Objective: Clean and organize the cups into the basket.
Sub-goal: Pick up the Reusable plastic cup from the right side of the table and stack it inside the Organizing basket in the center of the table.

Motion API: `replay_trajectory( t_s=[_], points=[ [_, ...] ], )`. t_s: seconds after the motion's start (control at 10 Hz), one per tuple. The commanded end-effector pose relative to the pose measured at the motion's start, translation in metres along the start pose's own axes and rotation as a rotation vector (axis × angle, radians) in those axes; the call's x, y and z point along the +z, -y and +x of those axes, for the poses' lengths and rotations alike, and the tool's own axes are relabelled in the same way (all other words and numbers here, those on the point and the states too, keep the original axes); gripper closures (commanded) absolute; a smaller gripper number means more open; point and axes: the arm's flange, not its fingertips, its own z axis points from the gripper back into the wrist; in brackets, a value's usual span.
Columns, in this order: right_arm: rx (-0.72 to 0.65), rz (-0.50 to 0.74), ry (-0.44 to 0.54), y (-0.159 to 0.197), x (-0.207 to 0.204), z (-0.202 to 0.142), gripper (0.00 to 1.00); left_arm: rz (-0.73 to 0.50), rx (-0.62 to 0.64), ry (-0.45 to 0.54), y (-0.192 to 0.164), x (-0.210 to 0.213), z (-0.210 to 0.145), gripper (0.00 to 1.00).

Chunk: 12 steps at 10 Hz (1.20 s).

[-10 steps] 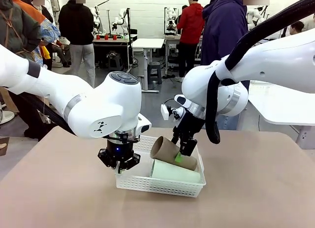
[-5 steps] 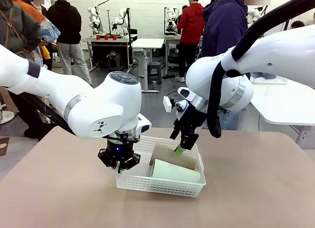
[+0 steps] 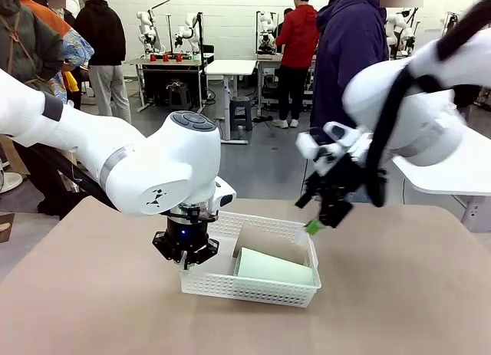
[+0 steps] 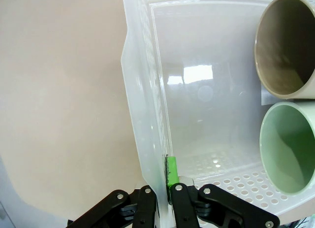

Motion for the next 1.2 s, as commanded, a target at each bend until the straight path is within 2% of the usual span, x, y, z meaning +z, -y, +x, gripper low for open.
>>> replay_trajectory(
  t_s=[0.0, 0.2, 0.4, 0.6, 0.8, 1.1],
  points=[
    [-0.018, -0.033, 0.181, -0.041, 0.056, -0.065, 0.00, 0.012, -0.005, 0.002, 0.002, -0.002, -0.002, 1.00],
    [-0.024, -0.072, 0.412, -0.062, 0.110, -0.112, 0.00, 0.012, -0.005, 0.002, 0.002, -0.002, -0.002, 1.00],
    [-0.035, -0.140, 0.543, -0.075, 0.150, -0.156, 0.00, 0.012, -0.005, 0.002, 0.002, -0.002, -0.002, 1.00],
    [-0.106, -0.229, 0.566, -0.080, 0.169, -0.205, 0.00, 0.012, -0.005, 0.002, 0.002, -0.002, -0.002, 1.00],
    [-0.036, -0.231, 0.477, -0.083, 0.170, -0.248, 0.00, 0.012, -0.005, 0.002, 0.002, -0.002, -0.002, 1.00],
    [-0.068, -0.252, 0.555, -0.085, 0.173, -0.297, 0.00, 0.012, -0.005, 0.002, 0.002, -0.002, -0.002, 1.00]
  ],
)
